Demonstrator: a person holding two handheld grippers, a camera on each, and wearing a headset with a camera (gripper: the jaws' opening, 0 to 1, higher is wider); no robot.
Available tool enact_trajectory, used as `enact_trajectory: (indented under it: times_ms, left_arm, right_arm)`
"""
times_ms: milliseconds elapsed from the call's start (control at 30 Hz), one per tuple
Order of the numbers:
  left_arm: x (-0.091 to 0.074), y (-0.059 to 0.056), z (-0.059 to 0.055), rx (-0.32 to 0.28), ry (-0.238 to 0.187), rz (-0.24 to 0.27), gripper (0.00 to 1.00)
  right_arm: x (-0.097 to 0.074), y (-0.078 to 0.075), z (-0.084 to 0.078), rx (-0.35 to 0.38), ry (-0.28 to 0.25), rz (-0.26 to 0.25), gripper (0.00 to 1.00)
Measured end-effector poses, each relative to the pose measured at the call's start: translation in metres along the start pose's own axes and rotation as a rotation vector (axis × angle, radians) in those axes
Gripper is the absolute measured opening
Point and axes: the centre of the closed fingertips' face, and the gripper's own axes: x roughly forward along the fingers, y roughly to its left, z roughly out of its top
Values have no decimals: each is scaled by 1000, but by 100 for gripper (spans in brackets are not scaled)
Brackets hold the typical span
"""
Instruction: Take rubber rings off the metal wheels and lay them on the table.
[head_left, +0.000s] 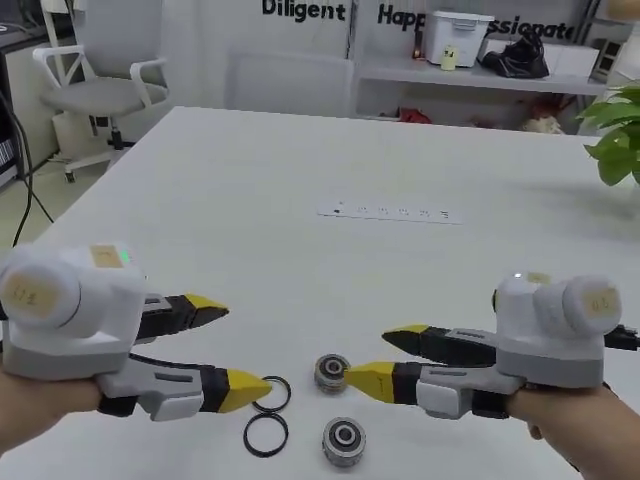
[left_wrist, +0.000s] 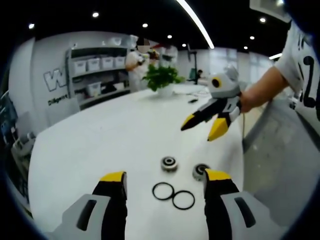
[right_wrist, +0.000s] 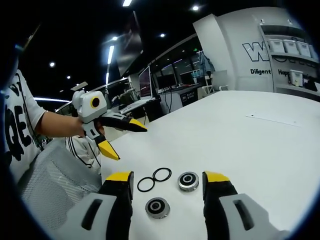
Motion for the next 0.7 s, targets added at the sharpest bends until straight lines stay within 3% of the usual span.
enact_trajectory:
  times_ms: [333,700]
  left_arm:
    - [-1,-4,-1,0,2,-8,67]
    - [1,-10,-11,-4,11,-15,72]
  right_arm:
    - [-17,-7,-18,-59,37,-26,64]
    - [-30,-14,-33,-102,68,-49,73]
